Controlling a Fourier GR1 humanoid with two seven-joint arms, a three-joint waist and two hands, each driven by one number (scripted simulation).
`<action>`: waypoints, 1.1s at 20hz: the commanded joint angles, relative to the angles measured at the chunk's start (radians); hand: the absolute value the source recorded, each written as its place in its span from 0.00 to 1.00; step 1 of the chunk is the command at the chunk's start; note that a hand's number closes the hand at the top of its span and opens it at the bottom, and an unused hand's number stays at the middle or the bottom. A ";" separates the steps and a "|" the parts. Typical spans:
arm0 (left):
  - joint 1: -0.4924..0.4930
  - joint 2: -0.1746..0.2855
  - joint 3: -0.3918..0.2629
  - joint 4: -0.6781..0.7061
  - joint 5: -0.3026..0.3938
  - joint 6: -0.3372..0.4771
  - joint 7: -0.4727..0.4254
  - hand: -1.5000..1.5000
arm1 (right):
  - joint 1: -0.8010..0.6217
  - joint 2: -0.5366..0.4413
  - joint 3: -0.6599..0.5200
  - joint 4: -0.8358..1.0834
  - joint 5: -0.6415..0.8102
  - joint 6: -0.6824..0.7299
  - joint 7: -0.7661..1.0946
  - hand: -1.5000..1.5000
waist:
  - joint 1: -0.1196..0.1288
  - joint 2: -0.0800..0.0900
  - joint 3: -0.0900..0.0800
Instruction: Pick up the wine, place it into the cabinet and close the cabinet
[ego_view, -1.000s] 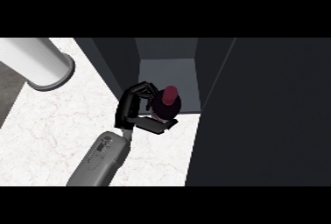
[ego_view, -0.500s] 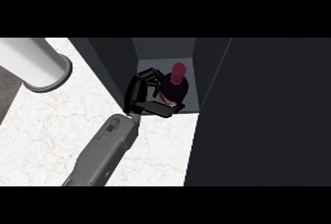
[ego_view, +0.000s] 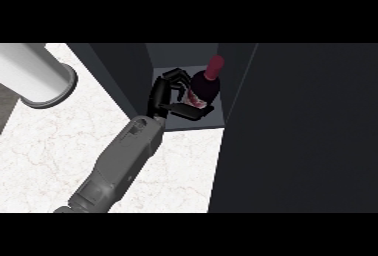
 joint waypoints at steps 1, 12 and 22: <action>-0.062 0.000 -0.027 0.107 0.031 0.045 0.017 1.00 | 0.068 -0.033 0.002 -0.178 -0.068 0.027 0.045 0.00 | -0.016 0.002 0.000; -0.173 0.000 0.108 0.306 0.098 -0.007 -0.040 1.00 | 0.123 -0.035 -0.007 -0.161 -0.080 0.058 -0.038 0.00 | -0.027 0.011 0.000; -0.234 0.016 0.139 0.416 0.069 0.063 -0.131 1.00 | 0.110 -0.012 0.018 -0.130 -0.083 0.077 -0.057 0.00 | -0.043 0.024 -0.001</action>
